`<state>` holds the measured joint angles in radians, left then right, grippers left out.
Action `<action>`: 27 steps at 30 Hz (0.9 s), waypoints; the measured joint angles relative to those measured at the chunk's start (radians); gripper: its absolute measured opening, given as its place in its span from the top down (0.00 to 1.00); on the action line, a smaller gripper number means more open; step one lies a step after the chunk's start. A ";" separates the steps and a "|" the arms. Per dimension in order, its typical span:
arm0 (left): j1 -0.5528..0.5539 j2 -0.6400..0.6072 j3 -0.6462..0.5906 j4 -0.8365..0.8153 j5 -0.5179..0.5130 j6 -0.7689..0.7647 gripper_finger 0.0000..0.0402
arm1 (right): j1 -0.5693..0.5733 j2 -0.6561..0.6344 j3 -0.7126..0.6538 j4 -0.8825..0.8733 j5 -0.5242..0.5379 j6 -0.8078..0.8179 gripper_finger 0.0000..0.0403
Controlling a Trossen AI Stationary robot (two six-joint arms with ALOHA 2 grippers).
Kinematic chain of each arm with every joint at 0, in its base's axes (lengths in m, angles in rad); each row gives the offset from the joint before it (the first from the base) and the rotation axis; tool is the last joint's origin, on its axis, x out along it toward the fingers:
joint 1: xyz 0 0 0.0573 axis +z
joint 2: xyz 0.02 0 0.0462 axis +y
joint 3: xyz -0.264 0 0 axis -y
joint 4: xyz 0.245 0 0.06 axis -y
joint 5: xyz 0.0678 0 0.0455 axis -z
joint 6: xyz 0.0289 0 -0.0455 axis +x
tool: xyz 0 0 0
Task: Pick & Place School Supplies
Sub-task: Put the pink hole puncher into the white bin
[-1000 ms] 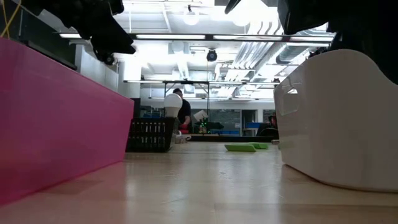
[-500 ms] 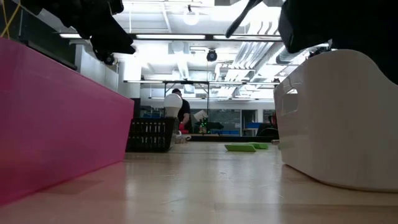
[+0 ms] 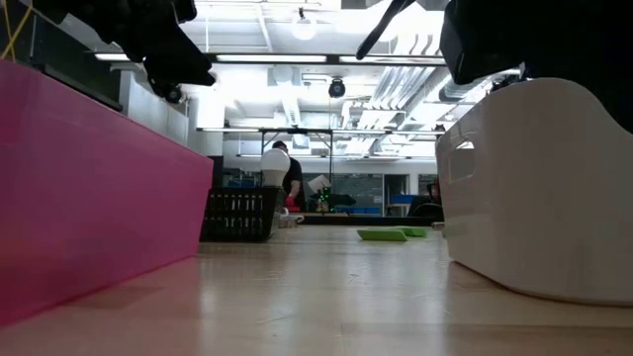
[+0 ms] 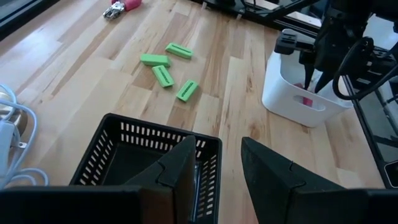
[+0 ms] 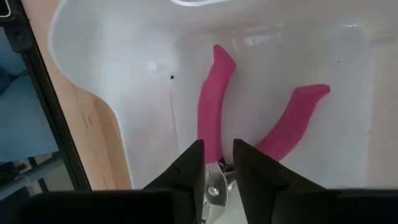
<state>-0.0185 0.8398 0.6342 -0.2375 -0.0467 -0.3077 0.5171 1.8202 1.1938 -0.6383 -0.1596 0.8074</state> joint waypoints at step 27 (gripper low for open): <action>0.000 0.000 0.000 -0.001 0.001 0.012 0.68 | -0.184 -0.225 0.000 -0.164 -0.149 -0.098 0.83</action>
<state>-0.0182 0.8394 0.6342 -0.2383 -0.0460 -0.2961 0.3331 1.5953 1.1938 -0.8023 -0.3083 0.7094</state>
